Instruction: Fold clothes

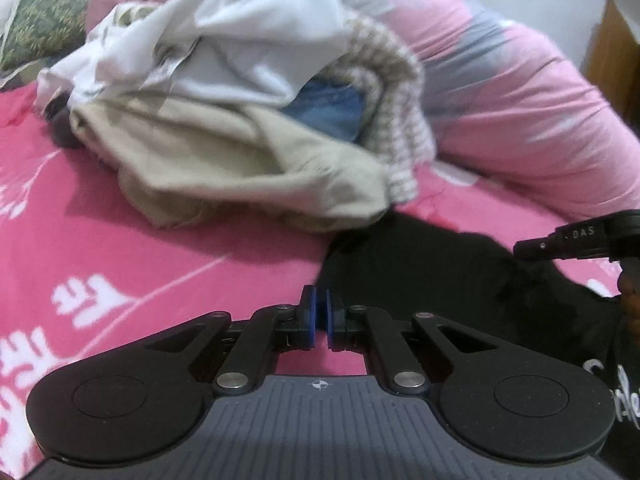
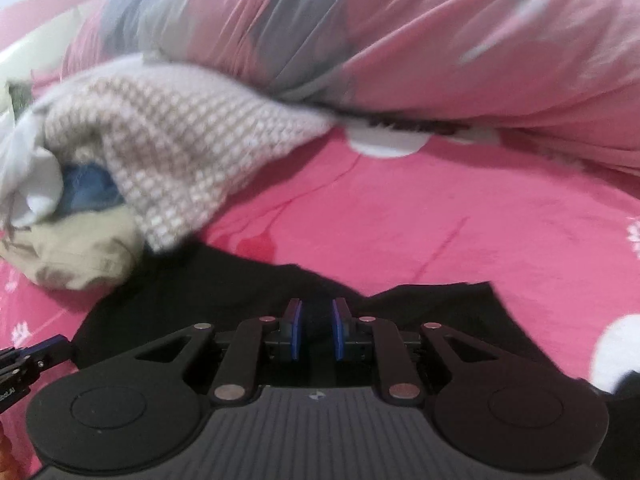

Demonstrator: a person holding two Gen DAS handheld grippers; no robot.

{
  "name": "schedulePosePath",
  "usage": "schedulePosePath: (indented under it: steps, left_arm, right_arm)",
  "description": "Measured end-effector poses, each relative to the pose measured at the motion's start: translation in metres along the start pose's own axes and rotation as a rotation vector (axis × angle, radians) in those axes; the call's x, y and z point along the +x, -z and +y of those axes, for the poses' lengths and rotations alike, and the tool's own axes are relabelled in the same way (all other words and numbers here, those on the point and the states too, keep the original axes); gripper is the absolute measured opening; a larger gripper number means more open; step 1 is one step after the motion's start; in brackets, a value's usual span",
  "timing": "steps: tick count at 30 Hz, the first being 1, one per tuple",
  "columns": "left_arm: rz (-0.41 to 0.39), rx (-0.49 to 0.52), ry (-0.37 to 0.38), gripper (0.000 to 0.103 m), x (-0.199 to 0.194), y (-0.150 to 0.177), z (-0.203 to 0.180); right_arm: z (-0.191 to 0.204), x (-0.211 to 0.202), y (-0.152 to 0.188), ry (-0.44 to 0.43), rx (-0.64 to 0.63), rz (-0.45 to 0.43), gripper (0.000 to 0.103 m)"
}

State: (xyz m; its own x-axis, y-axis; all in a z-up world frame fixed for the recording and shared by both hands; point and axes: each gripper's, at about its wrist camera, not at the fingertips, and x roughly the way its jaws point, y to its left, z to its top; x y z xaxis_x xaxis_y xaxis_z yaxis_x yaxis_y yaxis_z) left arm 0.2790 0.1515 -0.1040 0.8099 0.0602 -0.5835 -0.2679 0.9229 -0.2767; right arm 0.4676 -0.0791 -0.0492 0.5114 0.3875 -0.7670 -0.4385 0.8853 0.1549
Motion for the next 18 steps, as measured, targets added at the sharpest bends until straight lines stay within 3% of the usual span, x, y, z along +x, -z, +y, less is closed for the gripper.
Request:
schedulePosePath:
  steps: [2,5,10,12,14,18]
  left_arm:
    - [0.023,-0.025,-0.004,0.005,0.004,0.001,0.005]
    - [0.031,-0.029,-0.008,0.006,0.006,0.002,0.005]
    - [0.027,-0.028,-0.005,0.006,0.007,0.003,0.006]
    - [0.028,-0.043,0.003,0.007,0.006,0.002,0.008]
    - [0.028,-0.056,0.008,0.007,0.005,0.002,0.009]
    - [0.022,-0.059,0.004,0.007,0.004,0.002,0.009]
  right_arm:
    - [0.005,0.024,-0.004,0.014,0.014,0.045,0.015]
    - [0.009,0.05,-0.015,0.072,0.031,0.02,0.014]
    - [-0.008,0.038,-0.038,0.123,0.172,-0.121,0.015]
    - [-0.029,0.019,-0.041,0.103,0.255,-0.166,0.016]
    - [-0.048,-0.001,-0.036,0.077,0.295,-0.179,0.017]
    - [-0.082,-0.023,-0.021,0.095,0.305,-0.121,0.02]
